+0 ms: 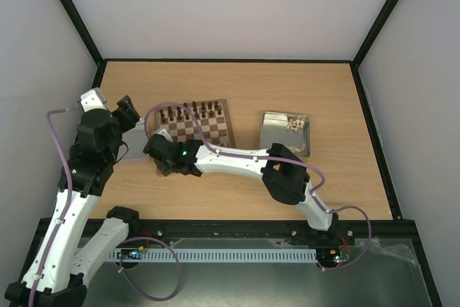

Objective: Set up the chess pieces on the board
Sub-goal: Place the chess piece on the chessboard, then pick up the chess piece from the storage box, then place the chess piece on the chessboard.

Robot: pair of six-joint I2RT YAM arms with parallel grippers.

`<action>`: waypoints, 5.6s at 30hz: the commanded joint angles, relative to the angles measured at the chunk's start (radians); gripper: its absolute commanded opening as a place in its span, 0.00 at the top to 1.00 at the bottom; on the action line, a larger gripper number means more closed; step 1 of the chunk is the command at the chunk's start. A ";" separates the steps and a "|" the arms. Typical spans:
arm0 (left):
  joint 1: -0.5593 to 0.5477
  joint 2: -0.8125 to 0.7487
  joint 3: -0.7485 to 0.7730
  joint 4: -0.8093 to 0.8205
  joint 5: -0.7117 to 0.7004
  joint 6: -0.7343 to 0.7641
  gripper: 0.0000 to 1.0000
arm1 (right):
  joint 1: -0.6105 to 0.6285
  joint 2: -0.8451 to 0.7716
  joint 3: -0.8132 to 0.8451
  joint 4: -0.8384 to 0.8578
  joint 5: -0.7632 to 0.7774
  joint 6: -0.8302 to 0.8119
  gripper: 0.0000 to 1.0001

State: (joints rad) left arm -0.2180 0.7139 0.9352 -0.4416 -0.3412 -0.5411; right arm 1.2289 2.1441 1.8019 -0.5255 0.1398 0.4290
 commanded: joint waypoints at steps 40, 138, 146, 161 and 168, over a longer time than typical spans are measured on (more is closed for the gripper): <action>0.007 0.031 0.065 -0.039 0.003 0.029 0.24 | 0.022 0.118 0.214 -0.120 0.013 0.002 0.59; 0.005 0.196 -0.152 0.315 0.789 -0.135 0.22 | -0.886 -0.700 -0.865 0.283 -0.727 0.118 0.96; -0.062 0.250 -0.211 0.500 0.953 -0.387 0.22 | -0.774 -0.737 -0.862 0.435 -0.933 0.089 0.96; -0.211 0.389 -0.204 0.688 1.016 -0.539 0.26 | -0.646 -0.757 -0.793 0.573 -1.108 0.034 0.93; -0.238 0.448 -0.201 0.758 1.034 -0.594 0.43 | -0.637 -0.760 -0.791 0.595 -1.147 0.042 0.93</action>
State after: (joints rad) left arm -0.4385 1.1343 0.7189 0.2401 0.6605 -1.0908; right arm 0.5835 1.4094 0.9844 0.0143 -0.9619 0.4789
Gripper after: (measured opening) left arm 0.600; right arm 0.070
